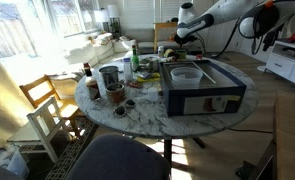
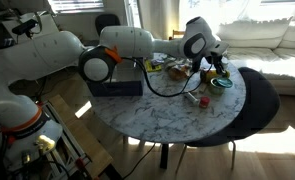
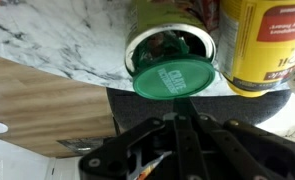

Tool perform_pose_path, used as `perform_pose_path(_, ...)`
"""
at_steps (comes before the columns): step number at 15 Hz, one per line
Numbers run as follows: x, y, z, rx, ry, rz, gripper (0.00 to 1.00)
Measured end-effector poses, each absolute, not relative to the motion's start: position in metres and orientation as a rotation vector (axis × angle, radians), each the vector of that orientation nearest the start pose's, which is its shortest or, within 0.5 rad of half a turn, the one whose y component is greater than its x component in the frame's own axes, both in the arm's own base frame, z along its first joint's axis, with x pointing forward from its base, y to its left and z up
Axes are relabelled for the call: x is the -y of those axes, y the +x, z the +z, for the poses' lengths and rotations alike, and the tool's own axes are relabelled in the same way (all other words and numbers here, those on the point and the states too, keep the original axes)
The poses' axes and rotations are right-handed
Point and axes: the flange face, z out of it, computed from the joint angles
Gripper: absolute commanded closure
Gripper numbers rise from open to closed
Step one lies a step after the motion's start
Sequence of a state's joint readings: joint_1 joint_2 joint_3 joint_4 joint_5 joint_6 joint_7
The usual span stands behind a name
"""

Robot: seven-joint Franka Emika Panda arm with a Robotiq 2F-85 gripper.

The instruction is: Pick up the green lid and put it on top of the yellow coffee can near the yellow and brown bottle

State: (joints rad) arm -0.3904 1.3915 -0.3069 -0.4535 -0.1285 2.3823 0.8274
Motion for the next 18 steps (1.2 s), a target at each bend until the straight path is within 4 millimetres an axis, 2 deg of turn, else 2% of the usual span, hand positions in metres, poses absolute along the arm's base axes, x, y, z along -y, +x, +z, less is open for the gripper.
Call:
perform_pose_path(8,0.386,0.753,0.225,-1.739,-2.807,-0.961,1.0)
perform_pose_path(18,0.379,0.748,0.207,-1.739,-2.896,-0.732,1.0)
